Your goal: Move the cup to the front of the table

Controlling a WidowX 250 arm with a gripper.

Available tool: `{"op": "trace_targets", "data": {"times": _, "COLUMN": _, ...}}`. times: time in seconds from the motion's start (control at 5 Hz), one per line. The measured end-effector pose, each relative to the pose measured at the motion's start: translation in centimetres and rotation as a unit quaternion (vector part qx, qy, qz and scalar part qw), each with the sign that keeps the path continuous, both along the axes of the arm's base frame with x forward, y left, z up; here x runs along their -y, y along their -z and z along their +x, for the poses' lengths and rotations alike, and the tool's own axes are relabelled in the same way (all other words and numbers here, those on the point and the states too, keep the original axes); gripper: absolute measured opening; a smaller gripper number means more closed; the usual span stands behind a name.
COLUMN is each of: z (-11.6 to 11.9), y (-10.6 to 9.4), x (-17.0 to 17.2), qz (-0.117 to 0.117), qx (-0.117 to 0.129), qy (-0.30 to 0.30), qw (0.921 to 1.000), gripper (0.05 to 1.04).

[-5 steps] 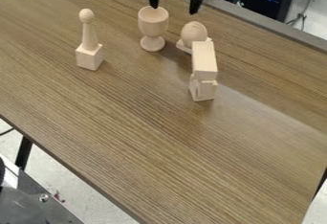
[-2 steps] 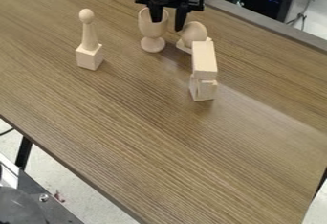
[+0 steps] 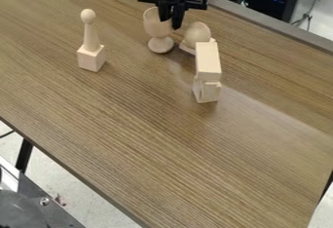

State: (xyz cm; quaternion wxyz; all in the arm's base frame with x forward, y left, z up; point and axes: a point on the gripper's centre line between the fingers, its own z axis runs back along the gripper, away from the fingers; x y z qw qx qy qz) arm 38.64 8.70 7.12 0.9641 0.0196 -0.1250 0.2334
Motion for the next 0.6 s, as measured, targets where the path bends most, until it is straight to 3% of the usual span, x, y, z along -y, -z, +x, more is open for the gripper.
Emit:
{"op": "trace_targets", "data": {"times": 0.4, "z": 0.3, "y": -0.8, "x": 0.9, "qz": 0.03, "qx": -0.006, "qy": 0.026, "qw": 0.9992, "gripper": 0.113}}
{"op": "trace_targets", "data": {"times": 0.6, "z": 0.7, "y": -3.3, "x": 2.5, "qz": 0.049, "qx": 0.022, "qy": 0.045, "qw": 0.9976, "gripper": 0.113}}
